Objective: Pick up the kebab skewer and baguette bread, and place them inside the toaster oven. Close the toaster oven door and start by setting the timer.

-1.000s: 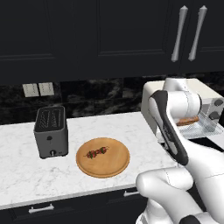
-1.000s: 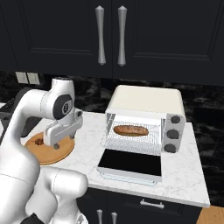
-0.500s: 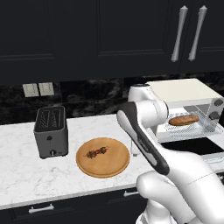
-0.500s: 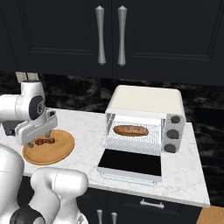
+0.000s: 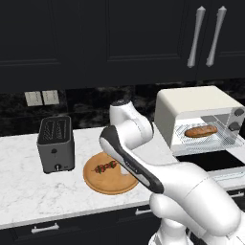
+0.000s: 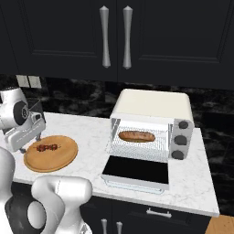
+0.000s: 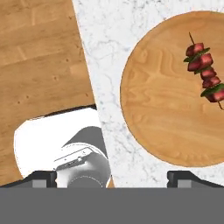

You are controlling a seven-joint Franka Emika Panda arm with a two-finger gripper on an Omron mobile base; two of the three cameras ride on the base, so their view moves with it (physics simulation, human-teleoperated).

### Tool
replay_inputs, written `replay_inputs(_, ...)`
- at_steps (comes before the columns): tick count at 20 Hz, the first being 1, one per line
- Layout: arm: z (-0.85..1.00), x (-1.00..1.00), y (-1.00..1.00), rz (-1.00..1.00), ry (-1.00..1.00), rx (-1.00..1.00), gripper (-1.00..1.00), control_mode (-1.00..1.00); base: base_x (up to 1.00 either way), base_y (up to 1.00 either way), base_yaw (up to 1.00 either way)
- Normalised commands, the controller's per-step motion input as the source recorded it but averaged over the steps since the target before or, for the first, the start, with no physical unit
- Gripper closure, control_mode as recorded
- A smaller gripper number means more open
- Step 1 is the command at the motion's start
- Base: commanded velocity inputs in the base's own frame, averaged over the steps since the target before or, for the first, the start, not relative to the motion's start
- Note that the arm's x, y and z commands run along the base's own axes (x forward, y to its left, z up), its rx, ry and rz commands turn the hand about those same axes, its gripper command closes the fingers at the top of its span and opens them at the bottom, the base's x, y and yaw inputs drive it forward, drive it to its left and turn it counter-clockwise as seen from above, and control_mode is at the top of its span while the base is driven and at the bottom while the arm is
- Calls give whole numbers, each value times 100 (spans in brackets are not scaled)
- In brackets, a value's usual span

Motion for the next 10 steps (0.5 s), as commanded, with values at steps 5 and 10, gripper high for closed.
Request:
replay_inputs(5,-33,50,26,27,-10,-3,-100,-100,0,0,0)
replay_inputs(10,-32,70,0,26,-2,0,-100,-100,0,0,0)
